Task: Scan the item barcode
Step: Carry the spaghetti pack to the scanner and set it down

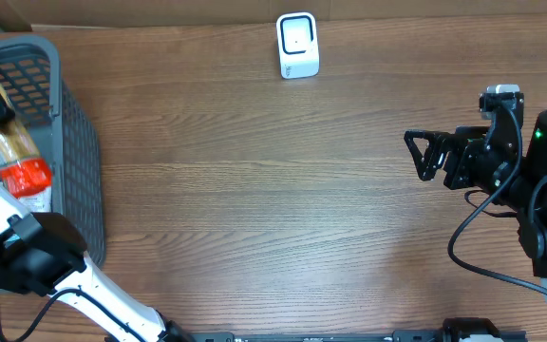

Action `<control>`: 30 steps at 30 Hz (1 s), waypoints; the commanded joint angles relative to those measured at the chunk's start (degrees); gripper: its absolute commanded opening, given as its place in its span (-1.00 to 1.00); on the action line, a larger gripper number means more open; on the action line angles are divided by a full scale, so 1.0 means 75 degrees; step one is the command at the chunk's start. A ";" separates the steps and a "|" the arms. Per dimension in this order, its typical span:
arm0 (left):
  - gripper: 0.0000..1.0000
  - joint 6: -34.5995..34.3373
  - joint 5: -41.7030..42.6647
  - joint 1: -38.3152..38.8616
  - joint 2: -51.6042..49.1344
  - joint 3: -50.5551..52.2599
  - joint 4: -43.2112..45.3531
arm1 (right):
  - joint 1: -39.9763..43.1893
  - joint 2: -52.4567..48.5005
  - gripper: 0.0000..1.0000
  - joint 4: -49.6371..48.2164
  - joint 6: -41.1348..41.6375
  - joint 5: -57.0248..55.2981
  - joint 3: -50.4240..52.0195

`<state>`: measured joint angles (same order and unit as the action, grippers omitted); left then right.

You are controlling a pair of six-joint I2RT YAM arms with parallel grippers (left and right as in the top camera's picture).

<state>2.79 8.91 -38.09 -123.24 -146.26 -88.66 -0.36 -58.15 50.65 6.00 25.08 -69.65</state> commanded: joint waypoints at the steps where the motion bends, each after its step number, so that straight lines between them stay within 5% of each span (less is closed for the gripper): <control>1: -0.92 -0.0230 0.0813 0.0300 0.0306 -0.1451 -0.0201 | 0.0044 0.0020 1.00 -0.0017 0.0023 0.0006 -0.0251; 13: -0.92 -0.0198 0.0825 0.1714 0.0458 -0.4482 -0.0901 | 0.0044 0.0020 1.00 -0.0017 0.0023 0.0006 -0.0251; 23: -0.91 -0.0204 0.1434 0.3724 0.0863 -0.4459 -0.1084 | 0.0044 -0.0017 1.00 0.0015 0.0026 0.0006 -0.0251; 30: -0.91 -0.0207 0.1247 0.5421 0.0816 -0.2617 -0.1084 | 0.0044 -0.0064 1.00 0.0017 0.0023 0.0006 -0.0251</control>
<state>1.69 17.63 -2.74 -118.96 -172.35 -97.06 -0.36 -58.33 50.85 6.00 25.08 -69.65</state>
